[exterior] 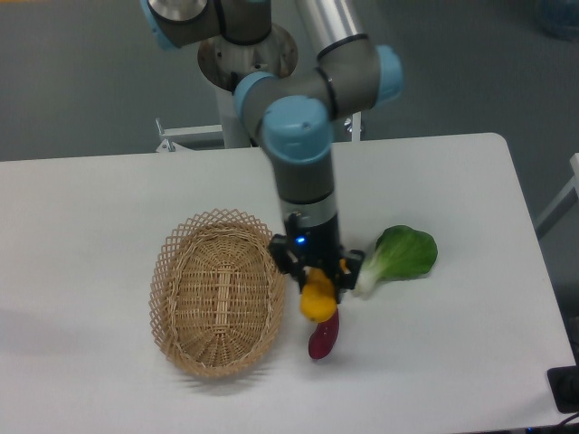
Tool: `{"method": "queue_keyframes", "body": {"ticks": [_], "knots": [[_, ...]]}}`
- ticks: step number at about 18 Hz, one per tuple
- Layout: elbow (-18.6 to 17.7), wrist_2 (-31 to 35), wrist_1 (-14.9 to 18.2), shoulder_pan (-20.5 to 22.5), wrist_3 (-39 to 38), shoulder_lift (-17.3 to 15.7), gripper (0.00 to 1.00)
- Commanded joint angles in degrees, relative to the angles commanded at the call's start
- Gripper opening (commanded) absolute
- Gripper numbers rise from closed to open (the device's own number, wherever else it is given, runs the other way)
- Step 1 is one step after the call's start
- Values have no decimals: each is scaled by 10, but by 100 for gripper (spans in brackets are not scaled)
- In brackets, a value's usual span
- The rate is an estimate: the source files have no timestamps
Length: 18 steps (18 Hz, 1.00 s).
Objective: Pick up the mango from the basket
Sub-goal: 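Lift the mango out of the basket and carry it beside the bok choy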
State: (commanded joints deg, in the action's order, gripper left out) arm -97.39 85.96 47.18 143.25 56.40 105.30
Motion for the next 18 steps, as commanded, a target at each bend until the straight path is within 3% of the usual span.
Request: {"method": "queue_keyframes", "body": {"ticks": [6,18], "knots": [[38,-8,69,48,73,-4,55],[41,-26,73,62,87,-4,55]]}}
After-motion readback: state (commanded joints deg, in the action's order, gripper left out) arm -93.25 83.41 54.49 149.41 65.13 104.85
